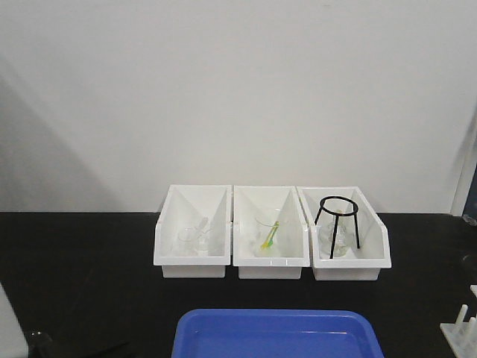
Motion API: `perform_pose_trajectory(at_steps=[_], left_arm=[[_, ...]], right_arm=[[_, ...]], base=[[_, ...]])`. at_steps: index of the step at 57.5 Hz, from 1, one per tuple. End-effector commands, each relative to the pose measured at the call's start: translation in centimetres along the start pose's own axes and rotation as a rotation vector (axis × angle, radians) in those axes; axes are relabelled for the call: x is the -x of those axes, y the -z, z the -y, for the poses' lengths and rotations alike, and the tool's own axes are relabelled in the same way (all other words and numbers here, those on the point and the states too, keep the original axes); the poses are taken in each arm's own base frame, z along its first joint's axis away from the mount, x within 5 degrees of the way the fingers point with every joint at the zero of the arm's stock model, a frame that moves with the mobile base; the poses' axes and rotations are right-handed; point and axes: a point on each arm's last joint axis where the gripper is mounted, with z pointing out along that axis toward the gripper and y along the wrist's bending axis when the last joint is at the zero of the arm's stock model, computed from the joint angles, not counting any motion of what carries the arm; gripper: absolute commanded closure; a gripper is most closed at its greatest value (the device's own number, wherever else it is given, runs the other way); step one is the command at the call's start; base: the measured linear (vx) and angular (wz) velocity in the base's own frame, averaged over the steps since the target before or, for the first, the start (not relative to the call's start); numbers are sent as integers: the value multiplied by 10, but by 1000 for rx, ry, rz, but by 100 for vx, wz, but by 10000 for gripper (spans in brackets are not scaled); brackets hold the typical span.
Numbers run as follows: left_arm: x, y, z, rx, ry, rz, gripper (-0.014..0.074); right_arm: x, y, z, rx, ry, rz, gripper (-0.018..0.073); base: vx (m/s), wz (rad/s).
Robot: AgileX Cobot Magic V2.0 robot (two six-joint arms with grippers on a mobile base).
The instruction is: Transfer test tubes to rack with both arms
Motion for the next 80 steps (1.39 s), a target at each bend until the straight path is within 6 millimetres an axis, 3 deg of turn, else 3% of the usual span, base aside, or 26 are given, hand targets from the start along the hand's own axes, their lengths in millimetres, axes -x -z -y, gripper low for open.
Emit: perform_pose_trajectory(at_steps=[1, 27, 52, 80], left_arm=[[3, 6, -11, 80, 22, 217, 617], [-134, 63, -22, 357, 200, 344, 617], [-148, 93, -19, 552, 101, 356, 617], [-151, 92, -20, 581, 75, 308, 617]], right_arm=[[15, -1, 0, 14, 1, 82, 566], [15, -1, 0, 14, 1, 82, 566], [15, -1, 0, 14, 1, 81, 566], [15, -1, 0, 14, 2, 79, 566]], base=[[0, 0], [0, 0], [0, 0], [0, 0]])
